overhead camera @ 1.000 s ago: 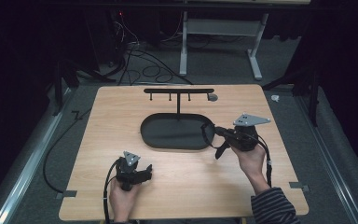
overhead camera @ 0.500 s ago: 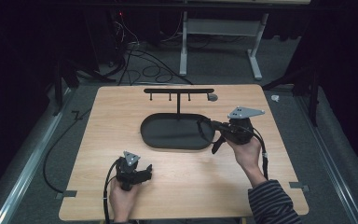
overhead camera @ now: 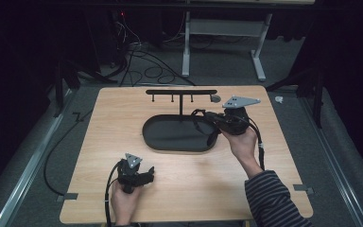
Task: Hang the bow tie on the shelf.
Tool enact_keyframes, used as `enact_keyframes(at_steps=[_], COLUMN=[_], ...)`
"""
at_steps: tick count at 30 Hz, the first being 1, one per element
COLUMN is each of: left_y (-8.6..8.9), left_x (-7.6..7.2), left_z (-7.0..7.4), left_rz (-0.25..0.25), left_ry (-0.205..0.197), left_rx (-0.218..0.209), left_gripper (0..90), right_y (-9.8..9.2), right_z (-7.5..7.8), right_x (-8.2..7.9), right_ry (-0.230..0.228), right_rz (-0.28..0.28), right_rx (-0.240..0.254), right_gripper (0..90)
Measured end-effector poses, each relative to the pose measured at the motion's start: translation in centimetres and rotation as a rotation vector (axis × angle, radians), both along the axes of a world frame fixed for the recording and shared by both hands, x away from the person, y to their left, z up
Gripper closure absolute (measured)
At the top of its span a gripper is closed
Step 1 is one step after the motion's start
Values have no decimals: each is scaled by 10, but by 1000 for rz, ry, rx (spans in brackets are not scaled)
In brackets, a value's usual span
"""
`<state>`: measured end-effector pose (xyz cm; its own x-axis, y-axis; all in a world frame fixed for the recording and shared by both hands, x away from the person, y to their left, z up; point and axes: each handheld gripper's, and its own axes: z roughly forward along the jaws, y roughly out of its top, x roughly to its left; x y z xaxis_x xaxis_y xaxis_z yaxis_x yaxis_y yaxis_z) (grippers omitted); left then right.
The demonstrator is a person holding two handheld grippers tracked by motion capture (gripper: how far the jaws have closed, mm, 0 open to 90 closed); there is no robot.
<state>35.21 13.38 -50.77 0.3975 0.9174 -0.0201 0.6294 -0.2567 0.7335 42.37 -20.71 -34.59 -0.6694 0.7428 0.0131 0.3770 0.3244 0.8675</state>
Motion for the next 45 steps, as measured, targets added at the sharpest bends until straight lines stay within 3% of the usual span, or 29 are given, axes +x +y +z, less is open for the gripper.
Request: enact_keyframes(at_steps=[16, 23, 34, 45], left_y=[0, 0, 0, 0], left_x=[0, 0, 0, 0], left_z=[0, 0, 0, 0], left_rz=[-1, -1, -3, -2], left_ry=[0, 0, 0, 1], left_rx=[0, 2, 5, 4], left_gripper=[183, 183, 180, 180], right_y=[16, 16, 18, 25], right_z=[16, 17, 4, -9], right_x=[18, 29, 47, 58], right_ry=[-16, -11, 16, 32], right_rz=[0, -32, -113, -153], right_rx=[34, 48, 2, -52], right_gripper=[900, 900, 900, 900])
